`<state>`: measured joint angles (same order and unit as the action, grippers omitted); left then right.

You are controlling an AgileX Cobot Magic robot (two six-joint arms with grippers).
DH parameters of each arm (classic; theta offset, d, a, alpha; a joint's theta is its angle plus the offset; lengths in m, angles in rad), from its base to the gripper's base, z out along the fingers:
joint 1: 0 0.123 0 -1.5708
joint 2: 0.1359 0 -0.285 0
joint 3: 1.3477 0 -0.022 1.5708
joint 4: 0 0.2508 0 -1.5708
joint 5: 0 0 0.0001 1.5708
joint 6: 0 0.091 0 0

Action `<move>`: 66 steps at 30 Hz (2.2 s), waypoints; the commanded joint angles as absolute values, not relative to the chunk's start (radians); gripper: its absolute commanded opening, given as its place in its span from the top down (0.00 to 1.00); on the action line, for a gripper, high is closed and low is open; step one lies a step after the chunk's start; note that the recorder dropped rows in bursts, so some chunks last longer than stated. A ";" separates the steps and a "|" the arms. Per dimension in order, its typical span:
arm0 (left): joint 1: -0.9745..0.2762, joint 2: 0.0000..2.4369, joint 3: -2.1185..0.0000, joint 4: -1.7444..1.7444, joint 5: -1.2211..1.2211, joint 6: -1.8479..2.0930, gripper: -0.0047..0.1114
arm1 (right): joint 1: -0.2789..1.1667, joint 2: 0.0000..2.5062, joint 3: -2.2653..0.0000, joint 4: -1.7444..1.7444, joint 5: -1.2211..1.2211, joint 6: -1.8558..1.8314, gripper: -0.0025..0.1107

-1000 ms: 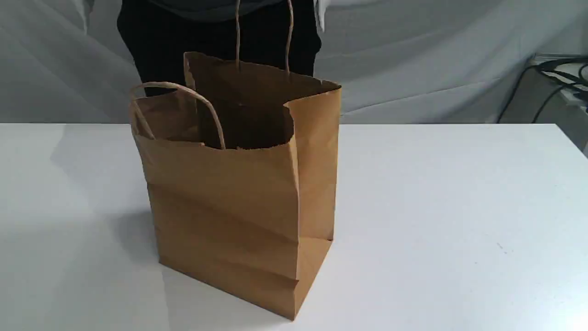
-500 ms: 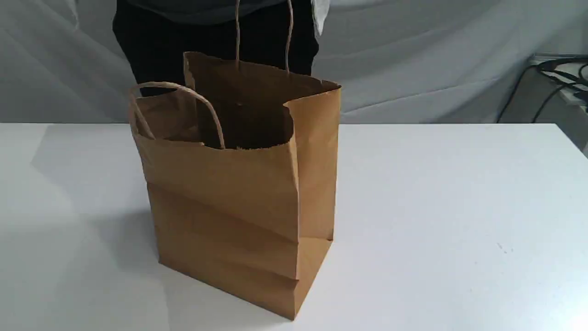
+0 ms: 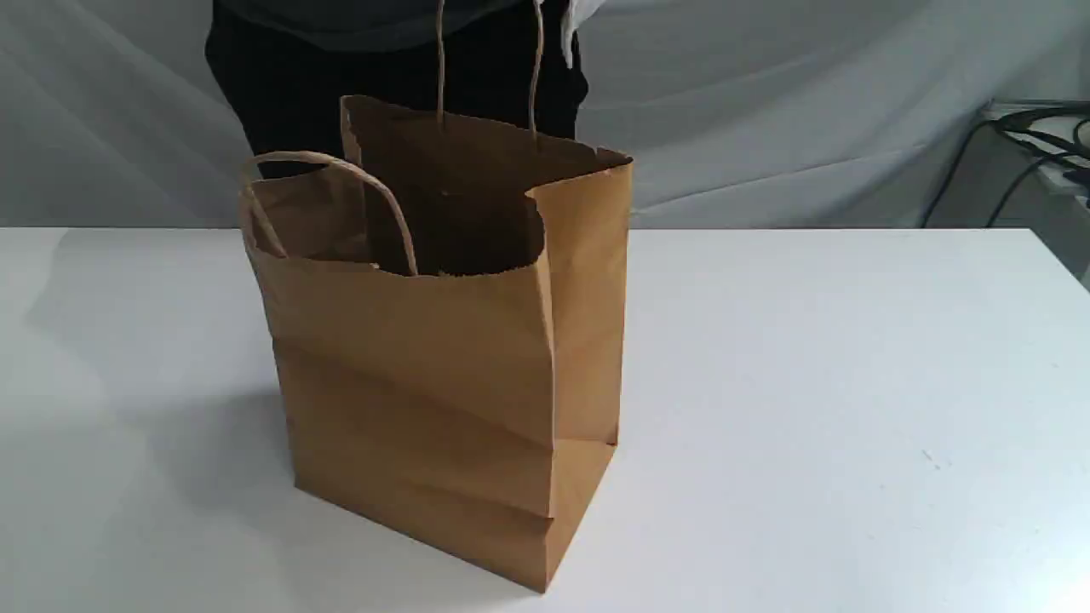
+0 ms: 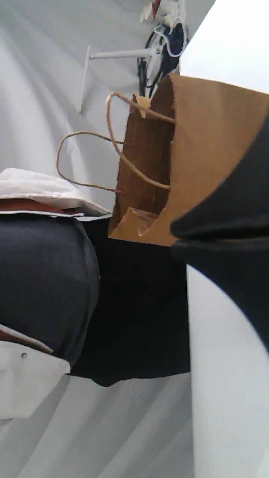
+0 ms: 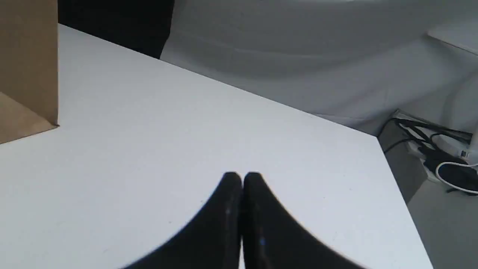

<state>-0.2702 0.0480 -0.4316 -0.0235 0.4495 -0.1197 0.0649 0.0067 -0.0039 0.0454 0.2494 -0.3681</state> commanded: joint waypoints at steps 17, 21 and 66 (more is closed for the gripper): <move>0.086 0.048 -0.007 -0.027 -0.098 -0.181 0.96 | 0.061 0.000 0.000 0.045 0.250 -0.364 0.98; 0.094 0.048 0.000 -0.022 -0.098 -0.181 0.96 | 0.061 0.000 0.000 0.045 0.250 -0.364 0.98; 0.094 0.000 0.000 -0.020 0.049 -0.181 0.96 | 0.061 0.000 0.000 0.045 0.250 -0.364 0.98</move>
